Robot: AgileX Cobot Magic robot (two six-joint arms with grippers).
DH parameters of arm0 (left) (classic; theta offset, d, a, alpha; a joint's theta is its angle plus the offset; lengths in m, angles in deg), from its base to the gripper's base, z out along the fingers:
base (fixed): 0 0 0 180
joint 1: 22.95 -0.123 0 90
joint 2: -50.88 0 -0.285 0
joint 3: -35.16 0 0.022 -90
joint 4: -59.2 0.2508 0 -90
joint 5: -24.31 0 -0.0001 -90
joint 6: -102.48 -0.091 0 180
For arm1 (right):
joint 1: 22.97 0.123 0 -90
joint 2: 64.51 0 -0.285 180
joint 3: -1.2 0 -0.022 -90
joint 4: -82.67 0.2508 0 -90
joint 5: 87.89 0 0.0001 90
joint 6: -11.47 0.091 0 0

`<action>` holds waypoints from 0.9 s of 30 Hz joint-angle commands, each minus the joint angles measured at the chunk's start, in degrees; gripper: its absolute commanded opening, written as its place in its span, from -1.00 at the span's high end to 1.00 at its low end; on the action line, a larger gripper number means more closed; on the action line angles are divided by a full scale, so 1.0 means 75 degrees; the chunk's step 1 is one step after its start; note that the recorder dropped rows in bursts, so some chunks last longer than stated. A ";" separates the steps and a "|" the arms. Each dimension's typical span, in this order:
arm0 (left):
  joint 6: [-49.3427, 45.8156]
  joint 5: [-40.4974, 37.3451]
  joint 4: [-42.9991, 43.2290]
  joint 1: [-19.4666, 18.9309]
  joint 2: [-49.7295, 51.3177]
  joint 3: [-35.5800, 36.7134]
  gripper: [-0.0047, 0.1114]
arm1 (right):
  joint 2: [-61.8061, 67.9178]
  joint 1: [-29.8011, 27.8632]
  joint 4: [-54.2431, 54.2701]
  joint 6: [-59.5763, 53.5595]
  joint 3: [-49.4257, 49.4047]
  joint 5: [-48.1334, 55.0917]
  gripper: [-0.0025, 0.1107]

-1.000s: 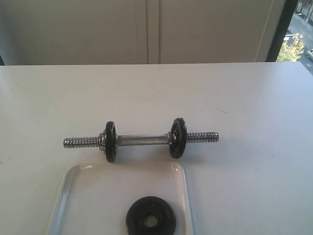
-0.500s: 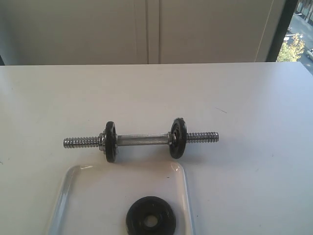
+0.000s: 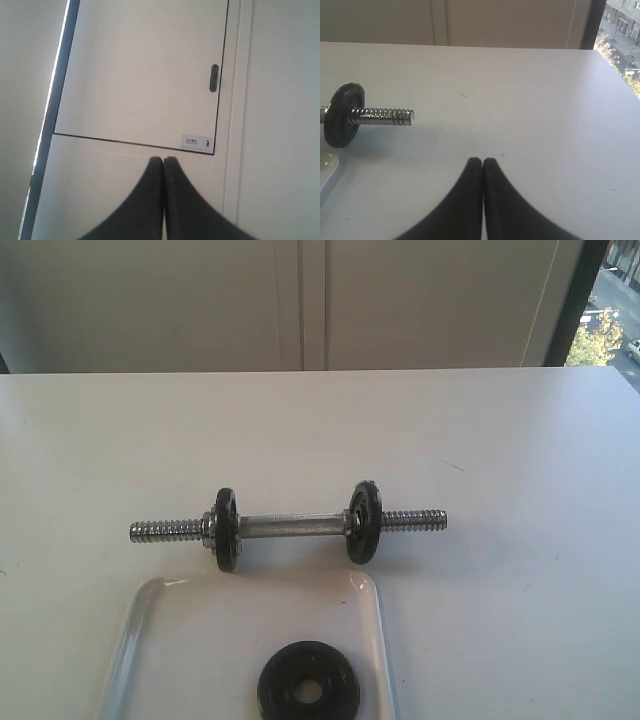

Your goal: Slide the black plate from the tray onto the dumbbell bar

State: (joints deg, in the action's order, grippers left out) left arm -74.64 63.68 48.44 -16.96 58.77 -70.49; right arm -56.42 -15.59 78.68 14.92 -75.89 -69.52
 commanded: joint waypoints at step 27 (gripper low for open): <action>-0.0498 -0.1870 0.5065 0.0004 0.3651 -0.2117 0.92 | -0.0040 0.0031 -0.0039 0.0039 -0.0018 -0.0067 0.96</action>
State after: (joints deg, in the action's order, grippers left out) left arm -76.04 51.87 85.13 -16.96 84.81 -85.44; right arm -56.42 -15.59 78.68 15.04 -75.89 -69.52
